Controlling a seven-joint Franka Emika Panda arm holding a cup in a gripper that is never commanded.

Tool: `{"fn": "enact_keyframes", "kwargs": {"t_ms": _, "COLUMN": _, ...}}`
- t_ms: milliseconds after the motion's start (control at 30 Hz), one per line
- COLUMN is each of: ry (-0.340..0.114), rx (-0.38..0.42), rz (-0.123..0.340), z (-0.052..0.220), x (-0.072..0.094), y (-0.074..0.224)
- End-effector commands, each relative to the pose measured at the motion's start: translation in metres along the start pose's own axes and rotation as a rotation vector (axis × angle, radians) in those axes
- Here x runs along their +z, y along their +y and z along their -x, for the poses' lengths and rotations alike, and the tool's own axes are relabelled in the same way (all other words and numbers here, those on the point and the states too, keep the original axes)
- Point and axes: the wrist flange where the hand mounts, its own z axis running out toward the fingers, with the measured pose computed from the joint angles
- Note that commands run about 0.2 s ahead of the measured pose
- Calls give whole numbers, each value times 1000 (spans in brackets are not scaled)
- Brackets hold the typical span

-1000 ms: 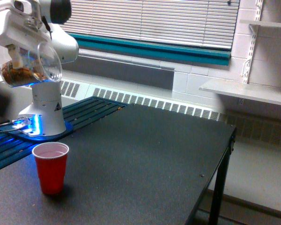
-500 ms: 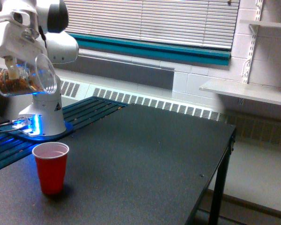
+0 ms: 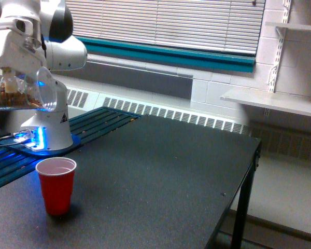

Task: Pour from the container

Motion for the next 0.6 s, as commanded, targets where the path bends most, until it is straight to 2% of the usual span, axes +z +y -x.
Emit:
{"fn": "enact_keyframes", "kwargs": {"t_ms": 33, "ry": 2, "rx": -19, "rz": 34, "z": 0, "x": -2, "y": 9}}
{"fn": "enact_keyframes", "kwargs": {"t_ms": 267, "ry": -8, "rx": -45, "rz": 54, "z": -1, "x": -2, "y": 10}}
{"fn": "enact_keyframes", "kwargs": {"t_ms": 600, "ry": -9, "rx": -75, "rz": 59, "z": -6, "x": 0, "y": 1}}
